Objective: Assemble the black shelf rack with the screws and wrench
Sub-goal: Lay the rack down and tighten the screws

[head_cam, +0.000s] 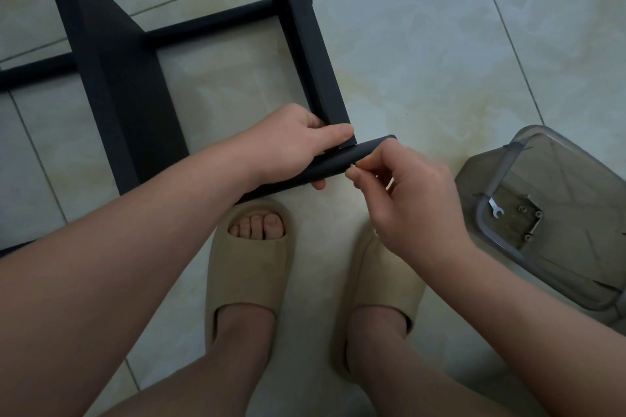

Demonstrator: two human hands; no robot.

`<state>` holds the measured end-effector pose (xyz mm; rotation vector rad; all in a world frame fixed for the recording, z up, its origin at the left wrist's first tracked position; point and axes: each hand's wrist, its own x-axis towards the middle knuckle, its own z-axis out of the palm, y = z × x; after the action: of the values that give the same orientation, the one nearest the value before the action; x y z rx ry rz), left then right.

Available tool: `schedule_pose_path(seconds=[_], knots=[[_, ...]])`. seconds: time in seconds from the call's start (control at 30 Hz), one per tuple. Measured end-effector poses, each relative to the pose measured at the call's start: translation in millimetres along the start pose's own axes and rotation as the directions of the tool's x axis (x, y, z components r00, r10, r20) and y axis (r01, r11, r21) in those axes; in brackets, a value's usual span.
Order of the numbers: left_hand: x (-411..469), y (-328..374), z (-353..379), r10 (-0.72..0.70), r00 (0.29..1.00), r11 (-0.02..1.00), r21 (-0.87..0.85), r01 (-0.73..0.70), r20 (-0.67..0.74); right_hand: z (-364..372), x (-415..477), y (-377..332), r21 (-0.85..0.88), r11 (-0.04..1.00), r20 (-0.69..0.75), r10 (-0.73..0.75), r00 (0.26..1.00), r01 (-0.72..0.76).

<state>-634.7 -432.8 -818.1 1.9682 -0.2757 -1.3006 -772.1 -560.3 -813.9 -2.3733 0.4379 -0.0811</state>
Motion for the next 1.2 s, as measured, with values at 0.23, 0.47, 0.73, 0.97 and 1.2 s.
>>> schedule_pose_path(seconds=[0.23,0.47,0.73,0.97,1.2], knots=[[-0.2,3.1,-5.6,-0.047,0.997,0.998,0.036,0.045,0.059,-11.0,13.2,10.4,-0.212,0.960,0.021,-0.184,0.983,0.184],[-1.7,-2.2,-8.5,-0.028,0.999,1.000,0.016,0.027,0.036,-14.5,27.5,18.8,-0.079,0.966,0.321,-0.209,0.924,0.246],[3.2,-14.1,-5.2,-0.066,0.997,0.994,0.083,0.070,-0.047,-9.1,30.3,25.6,0.011,0.966,0.284,-0.251,0.926,0.258],[0.8,-11.3,-3.2,-0.029,0.994,0.991,0.124,0.041,-0.101,-11.1,35.4,24.4,0.065,0.991,0.295,-0.129,0.947,0.115],[-19.2,13.7,3.1,-0.039,0.962,0.891,0.426,0.156,-0.270,-42.1,29.1,12.5,-0.042,0.997,0.351,-0.042,0.935,0.060]])
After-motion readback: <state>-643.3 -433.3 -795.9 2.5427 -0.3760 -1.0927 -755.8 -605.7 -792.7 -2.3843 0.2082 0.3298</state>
